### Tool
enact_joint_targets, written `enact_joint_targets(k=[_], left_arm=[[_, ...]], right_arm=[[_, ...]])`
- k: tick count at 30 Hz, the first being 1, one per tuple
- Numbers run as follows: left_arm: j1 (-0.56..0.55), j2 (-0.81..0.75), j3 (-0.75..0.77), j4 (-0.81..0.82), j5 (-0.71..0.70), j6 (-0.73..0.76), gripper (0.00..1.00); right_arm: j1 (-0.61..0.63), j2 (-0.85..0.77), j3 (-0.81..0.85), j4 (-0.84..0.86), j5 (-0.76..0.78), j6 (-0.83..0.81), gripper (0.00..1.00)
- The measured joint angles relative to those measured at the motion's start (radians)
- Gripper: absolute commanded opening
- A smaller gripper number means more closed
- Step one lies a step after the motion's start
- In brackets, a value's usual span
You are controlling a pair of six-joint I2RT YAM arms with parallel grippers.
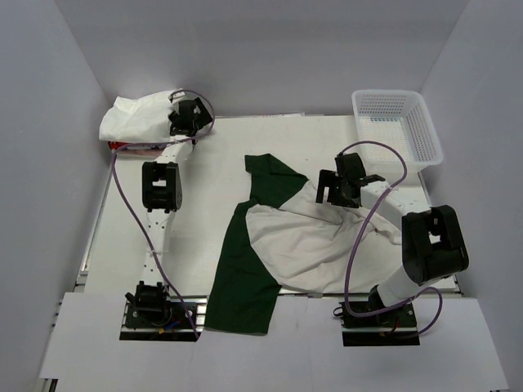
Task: Fold and stack the t-shirts
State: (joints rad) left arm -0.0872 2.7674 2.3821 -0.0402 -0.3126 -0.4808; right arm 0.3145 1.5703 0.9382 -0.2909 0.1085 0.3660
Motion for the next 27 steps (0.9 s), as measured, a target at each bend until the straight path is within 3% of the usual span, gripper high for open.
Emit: enact_joint_targets(k=[7,13,18,21,24,27], left_arm=[[-0.01,-0.115,-0.063,-0.089,0.327,0.121,1.0],[-0.128,-0.563,-0.461,-0.181,0.547,0.161,1.0],[-0.316,-0.961,-0.846,-0.212,0.556,0.21,1.0],[-0.443,-1.114,-1.098,-0.22,0.564,0.204,1.0],[-0.523,-1.153,-1.287,-0.243,0.572,0.187,1.0],[-0.568,-1.098,-1.342,-0.272,0.57,0.165,1.0]], right_arm=[[0.0,-0.1,-0.012,0.005,-0.014,-0.008,0.9],[0.0,-0.272,-0.026,0.0,0.033,0.038,0.9],[-0.001,-0.362,-0.098,-0.052,0.098,0.113,0.9],[-0.005,-0.374,-0.164,-0.1,0.111,0.143,0.9],[-0.007,-0.377,-0.228,-0.162,0.115,0.17,0.9],[-0.007,-0.401,-0.248,-0.201,0.124,0.183,0.9]])
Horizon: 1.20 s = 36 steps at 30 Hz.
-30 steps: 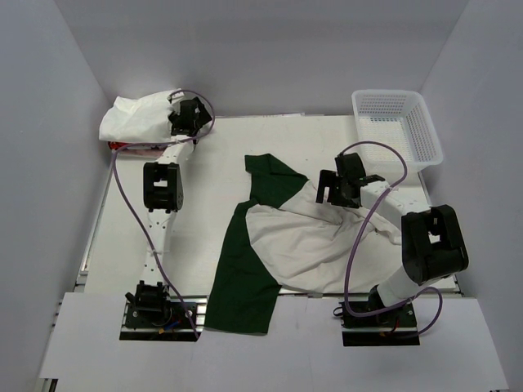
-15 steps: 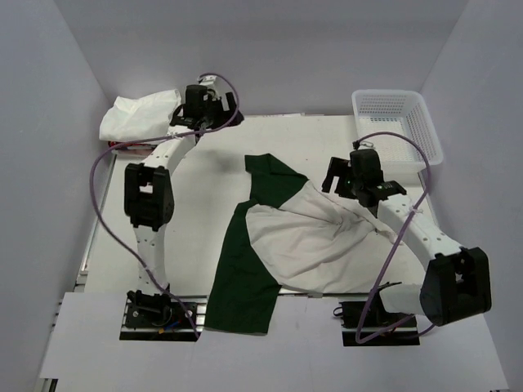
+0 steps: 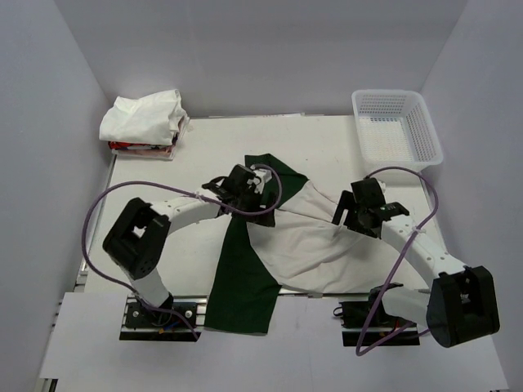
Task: Fold and stack the t-shirts
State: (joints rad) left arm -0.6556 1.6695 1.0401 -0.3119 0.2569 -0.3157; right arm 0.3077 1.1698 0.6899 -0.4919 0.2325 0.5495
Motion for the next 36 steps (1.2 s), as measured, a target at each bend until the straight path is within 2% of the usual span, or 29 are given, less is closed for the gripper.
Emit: enact_joint_targets(k=[4,10,13,19,22,27,29,31,33,36], left_arm=[[-0.019,0.117,0.031,-0.01,-0.042,-0.021,1.0],[0.031,0.327,0.328,-0.09,-0.193,-0.081,1.0],[0.097,0.42,0.462,-0.111,-0.225,-0.12,1.0],[0.317,0.615,0.763,-0.156,-0.235,-0.193,1.0],[0.401,0.666,0.854,-0.175,-0.248,-0.201,1.0],[0.453,0.727,0.987,-0.28,-0.267,-0.19,1.0],[0.446,0.715,0.978,-0.309,-0.271,-0.18,1.0],[0.431,0.618,0.826,-0.298,-0.28,-0.175,1.0],[0.417,0.47,0.621,-0.294,-0.283,-0.186,1.0],[0.398,0.121,0.2,-0.261,-0.285,-0.243,1.0]], right_arm=[[0.0,-0.041,0.003,-0.032,0.009,0.006,0.9],[0.0,-0.047,0.042,-0.046,-0.002,-0.026,0.9],[0.0,-0.05,0.082,-0.043,-0.022,-0.055,0.9],[0.0,-0.049,0.133,-0.016,-0.05,-0.096,0.9],[0.0,-0.036,0.134,-0.007,-0.052,-0.11,0.9],[0.0,-0.01,0.126,-0.01,-0.05,-0.107,0.9],[0.0,-0.028,0.1,-0.005,-0.043,-0.091,0.9],[0.0,-0.063,0.054,-0.011,-0.046,-0.068,0.9],[0.0,-0.111,-0.002,-0.026,-0.059,-0.05,0.9],[0.002,-0.166,-0.077,-0.061,-0.117,-0.022,0.9]])
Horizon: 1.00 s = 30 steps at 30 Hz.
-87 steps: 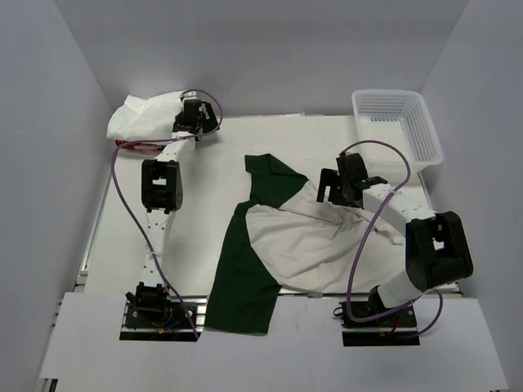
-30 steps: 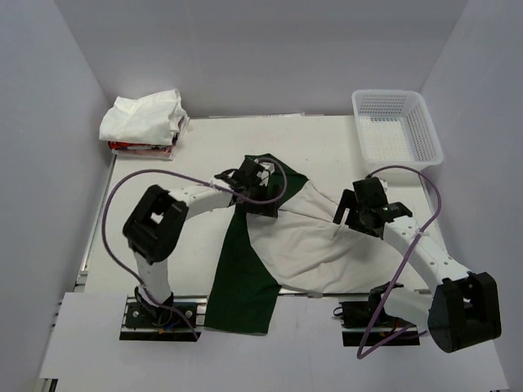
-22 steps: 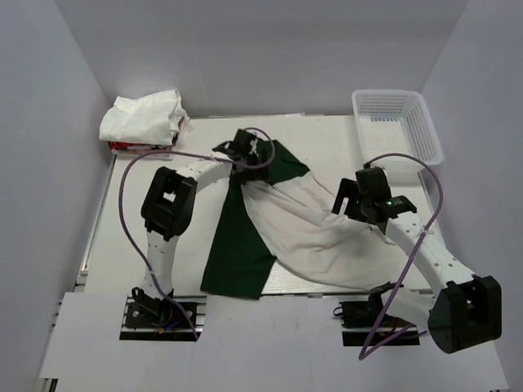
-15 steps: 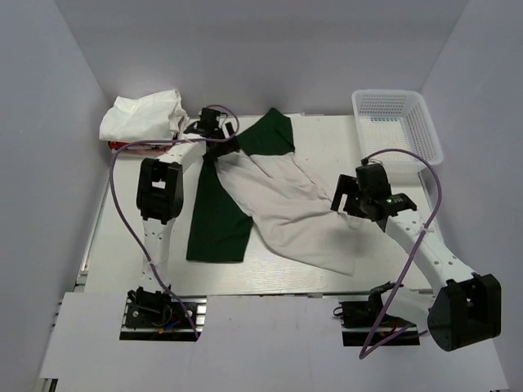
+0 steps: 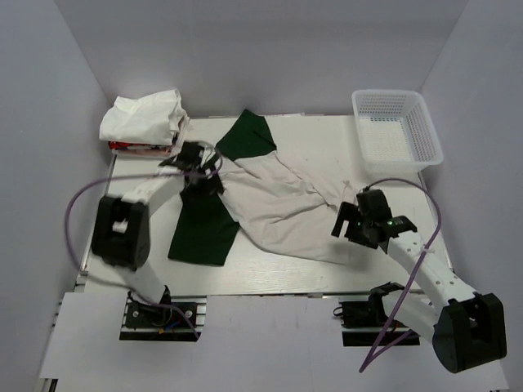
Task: Fold and stack the t-shirts
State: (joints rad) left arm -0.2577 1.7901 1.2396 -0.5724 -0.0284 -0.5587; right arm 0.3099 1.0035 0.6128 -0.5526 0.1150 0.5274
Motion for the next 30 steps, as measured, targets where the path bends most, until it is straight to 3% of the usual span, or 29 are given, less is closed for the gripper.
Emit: enact_joint_targets(k=[4,7,15,21,22,23,25,27,28,29,30], left_arm=[[-0.002,-0.44,-0.401,-0.029,-0.042,-0.121,1.0],[0.01,-0.599,-0.546,-0.101,-0.076,-0.214,1.0],[0.015,-0.624,-0.644,-0.268,-0.207,-0.415,1.0],[0.023,-0.566,-0.65,-0.271,-0.257,-0.478,1.0],[0.024,-0.552,-0.646,-0.262,-0.257,-0.479,0.96],[0.026,-0.54,-0.642,-0.253,-0.253,-0.482,0.91],[0.03,-0.514,-0.632,-0.222,-0.235,-0.484,0.6],[0.033,-0.473,-0.616,-0.179,-0.22,-0.463,0.37],[0.033,-0.452,-0.603,-0.159,-0.208,-0.45,0.0],[0.034,-0.436,-0.593,-0.14,-0.199,-0.442,0.0],[0.034,-0.425,-0.587,-0.115,-0.188,-0.426,0.0]], right_arm=[[0.015,-0.03,-0.097,-0.029,-0.105,0.029,0.9],[0.029,-0.043,-0.152,-0.059,-0.158,0.047,0.9],[0.038,-0.054,-0.165,-0.069,-0.188,0.098,0.9],[0.039,0.008,-0.147,-0.047,-0.214,0.106,0.9],[0.039,0.019,-0.143,-0.042,-0.219,0.107,0.86],[0.039,0.027,-0.139,-0.039,-0.222,0.107,0.84],[0.039,0.038,-0.137,-0.029,-0.225,0.113,0.77],[0.039,0.045,-0.138,-0.015,-0.223,0.116,0.53],[0.039,0.054,-0.142,-0.004,-0.223,0.122,0.43],[0.039,0.063,-0.144,0.008,-0.225,0.125,0.22],[0.039,0.07,-0.148,0.02,-0.222,0.121,0.13]])
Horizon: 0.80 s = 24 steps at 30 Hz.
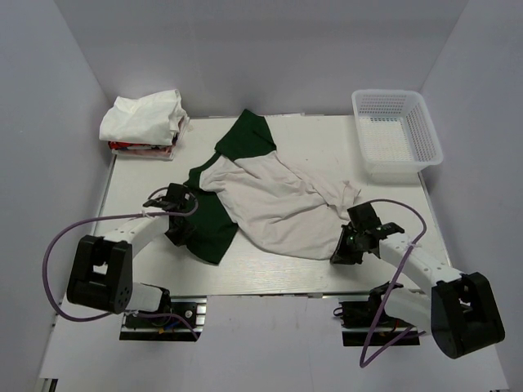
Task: Fold and stack the t-shirts
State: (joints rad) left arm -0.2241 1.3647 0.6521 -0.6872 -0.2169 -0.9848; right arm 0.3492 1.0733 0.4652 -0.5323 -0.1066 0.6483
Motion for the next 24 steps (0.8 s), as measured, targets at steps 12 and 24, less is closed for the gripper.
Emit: enact_joint_targets(k=[12,24], left_arm=[[-0.023,-0.154,0.143,0.096,-0.084,0.13,0.0],[-0.026,-0.546,0.609,0.241,-0.05,0.314,0.0]], right_arm=[[0.005,-0.027,0.229,0.041,0.216,-0.029,0.0],[0.006,-0.277,0.626,0.093,0.352,-0.15,0.0]])
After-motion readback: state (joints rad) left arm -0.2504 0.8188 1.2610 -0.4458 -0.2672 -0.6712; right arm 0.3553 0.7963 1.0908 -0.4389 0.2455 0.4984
